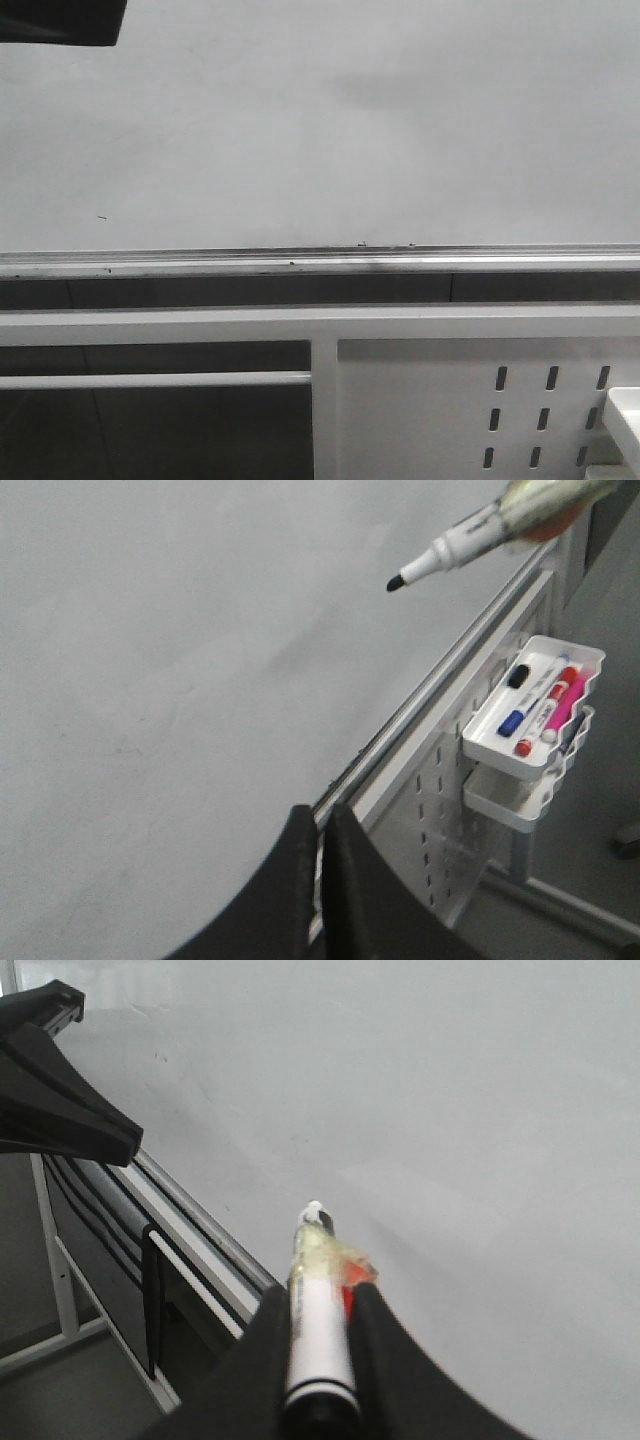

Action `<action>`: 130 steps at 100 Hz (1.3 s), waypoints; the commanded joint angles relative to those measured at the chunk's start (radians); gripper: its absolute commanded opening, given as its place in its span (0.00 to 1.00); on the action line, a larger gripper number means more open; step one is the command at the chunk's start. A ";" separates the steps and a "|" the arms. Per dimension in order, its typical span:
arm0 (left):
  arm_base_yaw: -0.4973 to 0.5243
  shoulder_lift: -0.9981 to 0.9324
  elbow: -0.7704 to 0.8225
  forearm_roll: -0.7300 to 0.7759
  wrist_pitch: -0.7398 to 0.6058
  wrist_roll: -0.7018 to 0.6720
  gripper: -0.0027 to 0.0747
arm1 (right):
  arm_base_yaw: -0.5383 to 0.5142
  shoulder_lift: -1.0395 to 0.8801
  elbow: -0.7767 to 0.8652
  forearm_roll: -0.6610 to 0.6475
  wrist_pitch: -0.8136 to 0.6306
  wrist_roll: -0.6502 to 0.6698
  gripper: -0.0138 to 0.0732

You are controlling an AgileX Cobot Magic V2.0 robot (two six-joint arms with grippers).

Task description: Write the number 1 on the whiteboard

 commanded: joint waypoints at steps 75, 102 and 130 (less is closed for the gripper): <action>0.532 0.002 0.223 -0.268 -0.791 -0.017 0.01 | -0.059 0.223 -0.038 0.028 -0.301 0.002 0.08; 0.532 0.002 0.223 -0.270 -0.797 -0.017 0.01 | -0.136 0.250 -0.072 0.018 -0.295 -0.012 0.08; 0.532 0.002 0.223 -0.270 -0.807 -0.017 0.01 | -0.146 0.349 -0.072 0.018 -0.222 -0.012 0.08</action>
